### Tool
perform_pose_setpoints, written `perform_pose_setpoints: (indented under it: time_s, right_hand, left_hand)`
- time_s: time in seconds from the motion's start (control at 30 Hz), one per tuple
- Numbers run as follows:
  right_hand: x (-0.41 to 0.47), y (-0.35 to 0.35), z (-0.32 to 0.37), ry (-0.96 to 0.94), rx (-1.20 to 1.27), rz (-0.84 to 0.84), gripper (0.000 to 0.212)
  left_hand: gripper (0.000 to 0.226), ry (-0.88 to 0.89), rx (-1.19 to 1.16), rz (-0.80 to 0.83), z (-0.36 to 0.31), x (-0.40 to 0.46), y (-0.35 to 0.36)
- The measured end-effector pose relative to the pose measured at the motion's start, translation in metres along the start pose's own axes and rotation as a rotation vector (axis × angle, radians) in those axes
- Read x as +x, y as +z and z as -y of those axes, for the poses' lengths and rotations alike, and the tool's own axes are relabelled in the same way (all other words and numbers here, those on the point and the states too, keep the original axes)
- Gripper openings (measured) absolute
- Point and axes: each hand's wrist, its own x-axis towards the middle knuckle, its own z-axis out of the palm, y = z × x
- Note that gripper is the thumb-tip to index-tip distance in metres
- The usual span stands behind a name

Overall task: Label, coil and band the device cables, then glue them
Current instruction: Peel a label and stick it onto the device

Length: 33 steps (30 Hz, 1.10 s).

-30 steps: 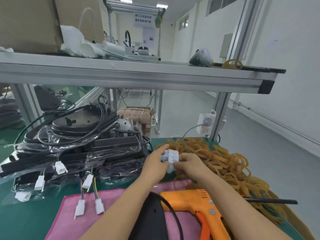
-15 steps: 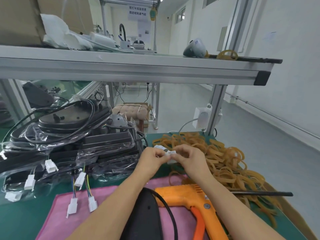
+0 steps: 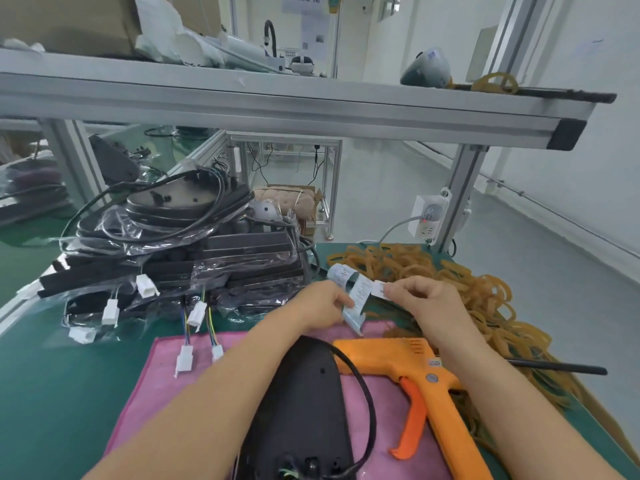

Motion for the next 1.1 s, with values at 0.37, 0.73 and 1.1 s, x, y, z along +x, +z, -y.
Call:
perform_pose_setpoints:
  time_s: [0.37, 0.73, 1.1]
  right_hand:
    - [-0.075, 0.051, 0.032, 0.013, -0.087, 0.347, 0.023]
    - [-0.071, 0.092, 0.018, 0.156, -0.363, 0.278, 0.017]
    - [-0.078, 0.098, 0.011, 0.051, -0.720, 0.095, 0.056]
  left_hand:
    - [0.040, -0.221, -0.532, -0.515, 0.042, -0.151, -0.001]
    - [0.056, -0.238, -0.827, -0.508, 0.036, -0.169, 0.064]
    - [0.048, -0.097, -0.298, -0.527, 0.029, -0.177, 0.060]
